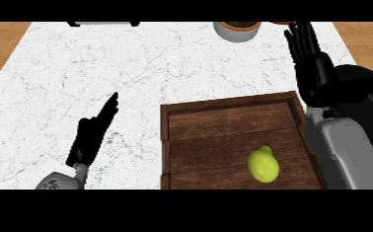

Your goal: Pick the pear from the tray and place it in the pot

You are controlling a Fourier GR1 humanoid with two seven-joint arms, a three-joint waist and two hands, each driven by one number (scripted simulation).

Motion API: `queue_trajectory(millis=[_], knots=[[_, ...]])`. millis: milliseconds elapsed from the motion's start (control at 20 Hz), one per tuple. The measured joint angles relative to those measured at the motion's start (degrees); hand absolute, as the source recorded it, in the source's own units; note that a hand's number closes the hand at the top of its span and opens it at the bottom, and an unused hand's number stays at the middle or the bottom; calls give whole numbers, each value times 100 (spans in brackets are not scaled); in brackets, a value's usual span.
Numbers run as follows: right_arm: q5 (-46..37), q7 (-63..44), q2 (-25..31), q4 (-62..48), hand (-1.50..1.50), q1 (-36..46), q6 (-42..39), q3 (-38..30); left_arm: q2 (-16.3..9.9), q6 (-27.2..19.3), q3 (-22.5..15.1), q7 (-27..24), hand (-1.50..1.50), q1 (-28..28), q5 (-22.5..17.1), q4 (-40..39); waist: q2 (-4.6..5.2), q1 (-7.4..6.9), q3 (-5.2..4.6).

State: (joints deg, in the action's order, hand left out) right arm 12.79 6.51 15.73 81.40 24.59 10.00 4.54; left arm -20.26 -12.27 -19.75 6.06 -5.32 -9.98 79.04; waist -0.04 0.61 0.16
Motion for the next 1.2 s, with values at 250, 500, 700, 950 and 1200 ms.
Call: queue_trajectory(millis=[250, 500, 700, 950, 1200], knots=[[1219, 92, 344, -112, 150, -567, -1381, -549, 11, -219, 559, -325, 0, -369, -138, 367, -10, 1, 8], [859, 386, 1351, -799, -150, -1360, -2202, -729, 52, -389, 1123, -591, 0, -725, -425, 720, 23, 15, -7], [594, 1745, 1810, -1352, -150, -2036, -3159, -896, 29, -340, 1420, -682, 0, -835, -606, 824, 22, -4, 1], [4, 2887, 2287, -1727, -150, -2282, -3754, -936, 4, -172, 1645, -711, 0, -979, -710, 724, 15, -31, -6], [-612, 2827, 2781, -1531, -150, -2280, -3845, -680, 89, -173, 1665, -658, 0, -1036, -670, 724, 5, -47, -14]])
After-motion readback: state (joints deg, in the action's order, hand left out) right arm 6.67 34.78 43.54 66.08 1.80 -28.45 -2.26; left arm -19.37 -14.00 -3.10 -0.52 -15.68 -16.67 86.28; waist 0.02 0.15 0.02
